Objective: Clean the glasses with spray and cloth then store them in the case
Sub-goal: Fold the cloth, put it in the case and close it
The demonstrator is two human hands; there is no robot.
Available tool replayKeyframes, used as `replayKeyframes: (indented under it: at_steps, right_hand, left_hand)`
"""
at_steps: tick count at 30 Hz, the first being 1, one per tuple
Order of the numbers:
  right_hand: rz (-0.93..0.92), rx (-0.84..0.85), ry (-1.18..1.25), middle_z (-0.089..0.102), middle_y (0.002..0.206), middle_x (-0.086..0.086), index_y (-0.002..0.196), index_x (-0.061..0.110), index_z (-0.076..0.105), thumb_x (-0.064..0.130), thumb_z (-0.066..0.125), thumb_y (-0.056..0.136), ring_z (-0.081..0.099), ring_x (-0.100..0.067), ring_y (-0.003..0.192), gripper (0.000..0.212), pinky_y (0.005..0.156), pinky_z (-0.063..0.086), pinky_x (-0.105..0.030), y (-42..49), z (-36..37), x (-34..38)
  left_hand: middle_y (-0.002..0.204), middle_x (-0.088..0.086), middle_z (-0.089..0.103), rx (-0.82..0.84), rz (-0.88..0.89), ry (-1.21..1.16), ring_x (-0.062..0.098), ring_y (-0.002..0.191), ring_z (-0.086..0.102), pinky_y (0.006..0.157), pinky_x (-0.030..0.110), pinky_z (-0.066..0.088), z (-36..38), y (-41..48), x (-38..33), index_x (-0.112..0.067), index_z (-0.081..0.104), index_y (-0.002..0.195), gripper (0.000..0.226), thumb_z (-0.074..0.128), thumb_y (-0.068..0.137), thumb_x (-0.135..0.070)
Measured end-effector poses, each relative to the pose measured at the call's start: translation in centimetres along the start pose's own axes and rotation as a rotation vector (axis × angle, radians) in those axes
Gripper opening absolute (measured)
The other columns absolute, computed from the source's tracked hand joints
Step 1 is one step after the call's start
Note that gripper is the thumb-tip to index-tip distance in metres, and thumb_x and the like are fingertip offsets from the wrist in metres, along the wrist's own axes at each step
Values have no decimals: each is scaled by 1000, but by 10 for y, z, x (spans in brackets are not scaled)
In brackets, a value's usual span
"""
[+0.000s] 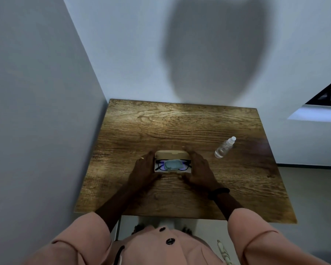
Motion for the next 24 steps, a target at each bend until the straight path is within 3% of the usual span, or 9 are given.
replayKeyframes:
  at_steps: [3, 6, 8, 12, 19, 24]
  right_hand:
    - [-11, -22, -33, 51, 142, 8, 149, 39, 30, 54, 78, 76, 52, -14, 124, 89, 97, 44, -38, -5, 1, 0]
    - [-76, -61, -101, 56, 138, 5, 139, 31, 48, 44, 69, 86, 56, -15, 120, 58, 95, 49, -43, -12, 4, 3]
    - [-85, -63, -176, 51, 144, 4, 139, 30, 48, 43, 60, 93, 54, -17, 124, 49, 97, 48, -43, -19, 8, 3]
    - [-50, -84, -216, 45, 151, -1, 142, 29, 47, 40, 58, 96, 45, -19, 135, 49, 103, 42, -41, -27, 14, 1]
    - [-21, -89, -220, 43, 153, -2, 142, 27, 48, 37, 57, 97, 42, -20, 136, 47, 106, 40, -40, -30, 15, 2]
    - [26, -52, -225, 37, 157, -2, 146, 31, 42, 42, 46, 96, 48, -25, 130, 51, 104, 43, -39, -32, 20, 0]
  left_hand:
    - [123, 7, 67, -7, 26, -13, 23, 105, 66, 84, 31, 49, 1, -6, 0, -15, 42, 142, 83, 78, 79, -55]
    - [126, 8, 67, -23, 17, -65, 26, 112, 64, 92, 34, 49, -1, -13, 0, -14, 55, 134, 71, 61, 82, -62]
    - [129, 11, 66, -49, 37, -82, 27, 117, 62, 97, 31, 45, -1, -18, -3, -10, 59, 131, 67, 55, 85, -57]
    - [128, 8, 65, -103, 47, -71, 24, 115, 61, 93, 28, 43, 1, -23, -3, -12, 59, 131, 50, 73, 91, -39]
    - [133, 8, 64, -121, 46, -71, 25, 119, 61, 98, 34, 48, 3, -25, 0, -13, 58, 136, 53, 72, 92, -39]
    - [138, 10, 62, -124, 55, -65, 26, 123, 59, 102, 35, 46, 5, -26, 1, -11, 57, 139, 55, 68, 94, -42]
Point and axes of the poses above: each hand's wrist, its own y-axis towards the middle knuckle, its own z-axis out of the palm, x = y × z, the point moved 7 cm from there along y, towards the middle knuckle
